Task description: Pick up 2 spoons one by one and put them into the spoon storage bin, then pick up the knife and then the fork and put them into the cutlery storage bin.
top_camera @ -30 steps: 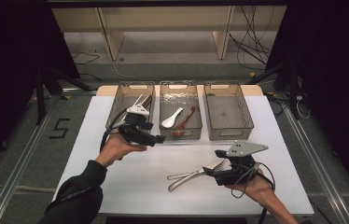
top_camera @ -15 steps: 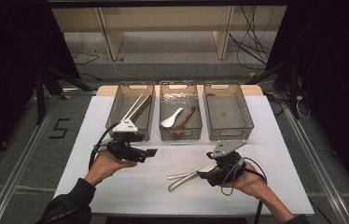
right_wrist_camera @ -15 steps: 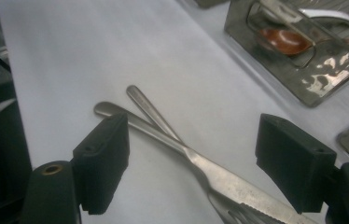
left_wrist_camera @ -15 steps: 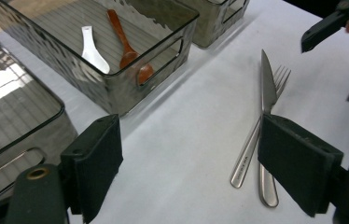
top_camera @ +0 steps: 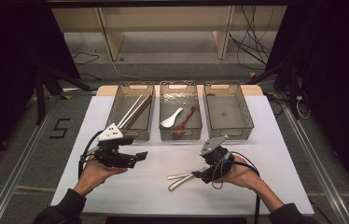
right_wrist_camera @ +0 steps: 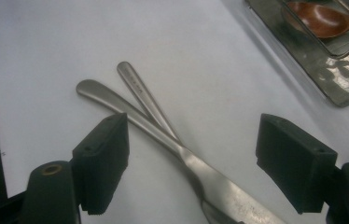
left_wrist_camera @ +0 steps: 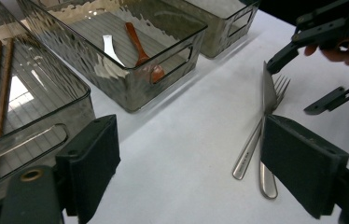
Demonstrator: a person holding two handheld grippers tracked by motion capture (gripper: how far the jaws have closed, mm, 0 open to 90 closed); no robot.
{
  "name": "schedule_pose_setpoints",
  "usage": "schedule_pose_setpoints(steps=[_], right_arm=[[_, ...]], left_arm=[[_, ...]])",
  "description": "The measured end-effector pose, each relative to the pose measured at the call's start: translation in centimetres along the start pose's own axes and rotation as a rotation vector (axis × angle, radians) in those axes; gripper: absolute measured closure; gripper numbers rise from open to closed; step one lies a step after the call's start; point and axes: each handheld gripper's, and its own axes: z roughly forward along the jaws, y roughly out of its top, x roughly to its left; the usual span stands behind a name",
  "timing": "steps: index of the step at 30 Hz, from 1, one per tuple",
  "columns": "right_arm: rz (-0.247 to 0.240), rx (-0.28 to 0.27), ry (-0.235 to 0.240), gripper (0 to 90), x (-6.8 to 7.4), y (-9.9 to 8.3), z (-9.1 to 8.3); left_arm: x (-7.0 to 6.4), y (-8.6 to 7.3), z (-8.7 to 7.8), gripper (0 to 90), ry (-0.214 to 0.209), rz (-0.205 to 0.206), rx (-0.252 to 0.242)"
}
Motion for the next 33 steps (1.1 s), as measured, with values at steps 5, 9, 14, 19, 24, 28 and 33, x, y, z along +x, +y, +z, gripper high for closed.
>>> schedule_pose_setpoints(steps=[5, 9, 14, 19, 24, 28, 33], right_arm=[[-0.032, 0.034, 0.004, 26.6, -0.1, 0.4, 0.8], [-0.049, 0.060, 0.006, 26.6, -0.3, 0.6, 1.3], [-0.072, 0.089, 0.001, 26.7, -0.5, 0.7, 1.6], [-0.104, 0.126, 0.003, 26.9, -0.3, 0.9, 1.9], [-0.139, 0.176, -0.002, 27.1, 0.0, 0.9, 2.6], [-0.166, 0.207, 0.001, 27.5, 0.2, 1.0, 3.1], [-0.174, 0.233, 0.011, 28.2, 0.3, 0.9, 3.6]], left_arm=[[0.1, -0.4, 0.0, 18.2, 0.012, -0.006, 0.007], [0.0, -0.5, -0.3, 18.2, 0.021, -0.005, -0.005], [-0.1, -0.6, -0.5, 17.8, 0.029, -0.004, -0.011], [-0.2, -0.6, -0.5, 17.8, 0.033, 0.001, -0.013], [-0.3, -0.8, -0.4, 17.6, 0.036, 0.009, 0.000], [-0.4, -1.0, -0.5, 17.6, 0.042, 0.013, 0.001], [-0.4, -1.1, -0.6, 17.6, 0.051, 0.018, -0.001]])
